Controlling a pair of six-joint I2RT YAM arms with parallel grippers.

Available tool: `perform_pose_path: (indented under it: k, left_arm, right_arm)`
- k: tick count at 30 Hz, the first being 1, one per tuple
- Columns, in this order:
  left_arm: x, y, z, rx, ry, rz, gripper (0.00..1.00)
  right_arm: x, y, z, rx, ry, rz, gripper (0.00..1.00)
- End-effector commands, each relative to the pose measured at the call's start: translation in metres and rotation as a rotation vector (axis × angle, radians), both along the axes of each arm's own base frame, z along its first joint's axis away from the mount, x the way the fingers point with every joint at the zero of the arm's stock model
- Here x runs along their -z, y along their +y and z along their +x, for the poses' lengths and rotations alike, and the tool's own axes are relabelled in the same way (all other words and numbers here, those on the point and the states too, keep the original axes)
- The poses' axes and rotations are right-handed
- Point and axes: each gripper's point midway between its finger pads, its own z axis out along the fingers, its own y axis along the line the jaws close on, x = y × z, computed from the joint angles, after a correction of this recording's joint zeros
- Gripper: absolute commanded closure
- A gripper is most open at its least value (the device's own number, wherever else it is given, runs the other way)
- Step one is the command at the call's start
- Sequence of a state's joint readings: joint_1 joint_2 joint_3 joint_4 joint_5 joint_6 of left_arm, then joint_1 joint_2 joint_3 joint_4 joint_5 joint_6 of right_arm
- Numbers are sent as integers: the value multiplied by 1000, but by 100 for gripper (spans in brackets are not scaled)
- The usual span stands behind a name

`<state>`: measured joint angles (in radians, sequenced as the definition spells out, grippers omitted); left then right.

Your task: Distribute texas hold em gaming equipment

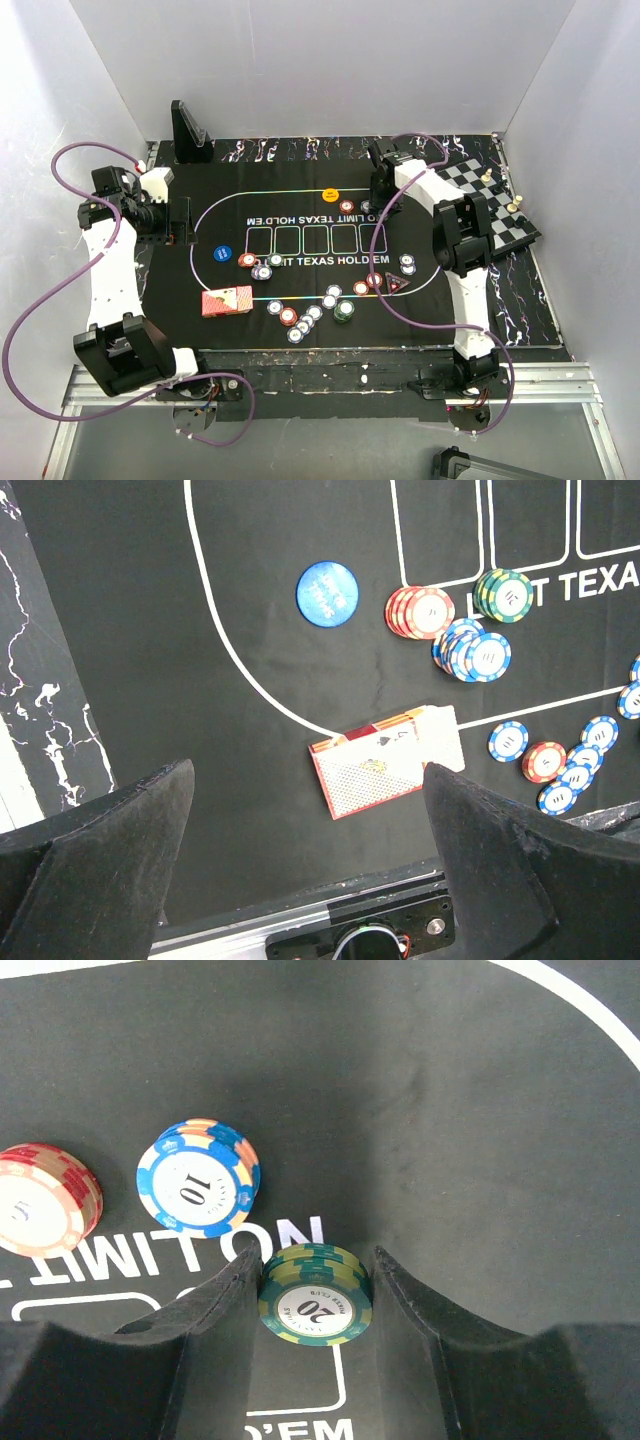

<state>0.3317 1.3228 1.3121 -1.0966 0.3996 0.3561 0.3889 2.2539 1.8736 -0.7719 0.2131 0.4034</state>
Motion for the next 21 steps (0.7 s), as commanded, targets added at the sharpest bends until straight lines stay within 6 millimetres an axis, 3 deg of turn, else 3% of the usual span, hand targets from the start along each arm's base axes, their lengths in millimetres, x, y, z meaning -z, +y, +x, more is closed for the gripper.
perform_pose_path:
  k: [1,9,10,16,18,21]
  left_arm:
    - [-14,4,6,0,-44,22,0]
    - [-16,3,6,3,-45,16,0]
    - [-16,3,6,3,-45,16,0]
    - [-19,2,4,5,-55,23,0]
    - [-18,2,2,1,-53,21,0]
    - [-19,1,1,5,-59,19,0]
  right_arm:
    - [-33,-8,17,43,-79,40,99]
    - [-25,-15,36,59,-61,40,99]
    - [-22,-14,36,58,-51,43,93]
    - [-19,-12,32,52,-22,54,33]
    - [-23,-14,31,53,-27,49,22]
    - [-37,-17,28,62,-47,41,17]
